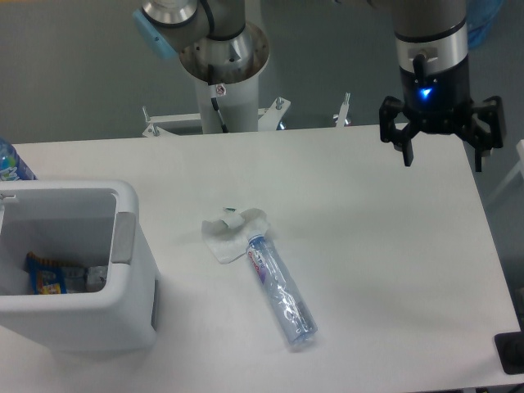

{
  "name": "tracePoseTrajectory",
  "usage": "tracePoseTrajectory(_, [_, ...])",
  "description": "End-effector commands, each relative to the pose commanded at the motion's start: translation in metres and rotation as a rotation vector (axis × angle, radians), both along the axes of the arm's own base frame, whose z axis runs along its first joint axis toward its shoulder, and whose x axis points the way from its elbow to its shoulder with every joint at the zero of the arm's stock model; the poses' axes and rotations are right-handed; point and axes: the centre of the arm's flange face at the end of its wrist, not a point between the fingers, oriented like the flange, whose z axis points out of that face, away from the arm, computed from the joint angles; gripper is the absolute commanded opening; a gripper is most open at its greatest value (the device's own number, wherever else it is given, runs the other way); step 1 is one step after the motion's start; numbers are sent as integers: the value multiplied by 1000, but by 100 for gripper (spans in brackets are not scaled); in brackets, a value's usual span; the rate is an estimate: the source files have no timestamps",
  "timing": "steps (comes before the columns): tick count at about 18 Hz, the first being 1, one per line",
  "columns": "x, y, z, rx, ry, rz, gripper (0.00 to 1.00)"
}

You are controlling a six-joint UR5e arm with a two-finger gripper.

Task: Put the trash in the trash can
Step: 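Move the open gripper over the crumpled white tissue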

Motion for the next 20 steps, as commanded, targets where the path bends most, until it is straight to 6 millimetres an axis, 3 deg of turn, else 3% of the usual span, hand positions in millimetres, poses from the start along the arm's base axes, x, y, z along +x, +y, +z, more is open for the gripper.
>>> tracePoseTrajectory(8, [3, 5, -1, 25, -11, 23, 100])
tracePoseTrajectory(13, [7, 11, -4, 106, -48, 175, 100])
tracePoseTrajectory(15, [12, 12, -25, 90, -84, 174, 100])
tracePoseTrajectory(20, [32, 13, -56, 75, -143, 155, 100])
